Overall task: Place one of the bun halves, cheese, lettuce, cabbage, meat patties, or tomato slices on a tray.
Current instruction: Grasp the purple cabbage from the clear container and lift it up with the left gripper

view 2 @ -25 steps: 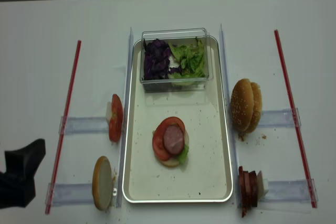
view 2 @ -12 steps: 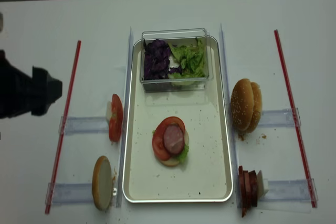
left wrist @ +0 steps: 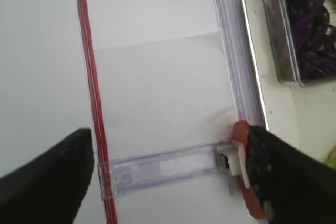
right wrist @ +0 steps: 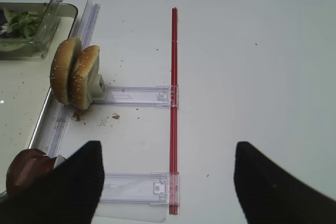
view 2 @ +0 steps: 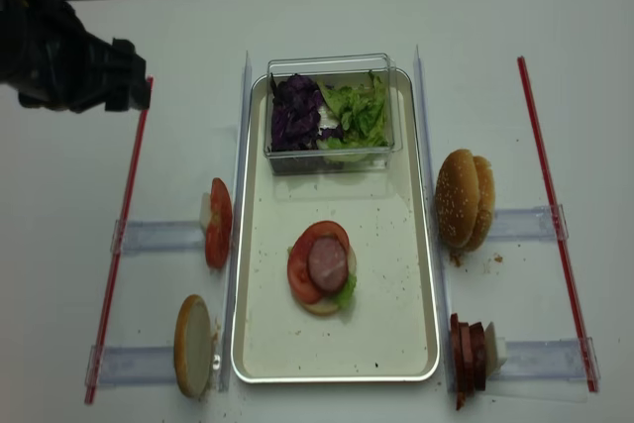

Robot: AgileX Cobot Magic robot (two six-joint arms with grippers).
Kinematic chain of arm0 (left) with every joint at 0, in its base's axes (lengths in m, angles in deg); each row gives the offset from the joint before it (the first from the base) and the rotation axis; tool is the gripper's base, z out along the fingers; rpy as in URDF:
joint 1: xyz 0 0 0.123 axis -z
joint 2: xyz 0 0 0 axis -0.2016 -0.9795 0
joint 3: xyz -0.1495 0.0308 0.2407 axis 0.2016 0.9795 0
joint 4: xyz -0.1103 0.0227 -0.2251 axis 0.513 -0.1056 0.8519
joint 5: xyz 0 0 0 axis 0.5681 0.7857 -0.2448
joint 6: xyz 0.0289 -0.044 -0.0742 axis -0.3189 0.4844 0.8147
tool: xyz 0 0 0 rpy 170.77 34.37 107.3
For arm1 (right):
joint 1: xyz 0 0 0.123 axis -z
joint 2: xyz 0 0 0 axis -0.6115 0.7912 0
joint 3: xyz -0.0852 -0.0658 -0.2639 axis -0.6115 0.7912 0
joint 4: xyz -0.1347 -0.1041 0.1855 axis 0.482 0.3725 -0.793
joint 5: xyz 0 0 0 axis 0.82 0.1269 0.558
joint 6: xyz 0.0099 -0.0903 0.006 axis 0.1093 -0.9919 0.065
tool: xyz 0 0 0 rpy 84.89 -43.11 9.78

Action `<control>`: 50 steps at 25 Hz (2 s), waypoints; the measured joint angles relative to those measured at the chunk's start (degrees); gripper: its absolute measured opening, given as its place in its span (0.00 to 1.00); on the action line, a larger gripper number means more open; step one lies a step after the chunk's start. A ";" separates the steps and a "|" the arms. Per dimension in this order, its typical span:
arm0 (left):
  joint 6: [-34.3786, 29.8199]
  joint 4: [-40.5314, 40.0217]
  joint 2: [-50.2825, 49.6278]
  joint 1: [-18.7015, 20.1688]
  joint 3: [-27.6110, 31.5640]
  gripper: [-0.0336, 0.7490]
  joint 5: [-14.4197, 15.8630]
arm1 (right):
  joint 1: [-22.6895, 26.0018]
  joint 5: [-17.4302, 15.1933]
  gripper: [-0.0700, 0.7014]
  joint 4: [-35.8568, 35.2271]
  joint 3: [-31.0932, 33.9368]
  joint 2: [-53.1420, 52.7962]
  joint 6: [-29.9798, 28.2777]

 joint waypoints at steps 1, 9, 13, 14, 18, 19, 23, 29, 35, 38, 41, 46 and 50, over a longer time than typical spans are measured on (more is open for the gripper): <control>0.00 0.00 -2.13 0.00 -1.47 0.74 0.00 | 0.00 0.00 0.79 0.00 0.00 0.00 0.00; 0.00 0.45 -15.85 0.00 -12.19 0.74 1.14 | 0.00 0.00 0.79 0.00 0.00 0.00 0.00; 0.00 1.21 -20.84 0.00 -17.21 0.74 4.37 | 0.00 0.00 0.79 0.00 0.00 0.00 0.00; 0.00 1.31 -21.60 0.00 -18.16 0.74 4.92 | 0.00 0.00 0.79 0.00 0.00 0.00 0.00; -0.04 1.31 -23.30 0.25 -19.42 0.74 5.88 | 0.00 0.00 0.79 0.00 0.00 0.00 0.00; -0.15 1.31 -23.35 0.47 -19.42 0.74 5.99 | 0.00 0.00 0.79 0.00 0.00 0.00 0.00; -0.41 1.31 -23.58 1.08 -19.42 0.74 5.99 | 0.00 0.00 0.79 0.00 0.00 0.00 0.00; -1.77 1.31 -23.74 2.74 -19.56 0.70 5.99 | 0.00 0.00 0.79 0.00 0.00 0.00 0.00; -2.14 1.31 -24.11 6.15 -19.77 0.67 4.64 | 0.00 0.00 0.79 0.00 0.00 0.00 0.00; -2.58 1.31 -24.14 8.73 -19.77 0.67 3.61 | 0.00 0.00 0.79 0.00 0.00 0.00 0.00; -2.69 1.31 -24.14 11.62 -19.77 0.67 1.88 | 0.00 0.00 0.79 0.00 0.00 0.00 0.00; -2.90 1.44 -24.14 16.35 -19.77 0.67 -0.48 | 0.00 0.00 0.79 0.00 0.00 0.00 0.00; -2.93 1.78 -24.14 19.26 -19.77 0.67 -2.34 | 0.00 0.00 0.79 0.00 0.00 0.00 0.00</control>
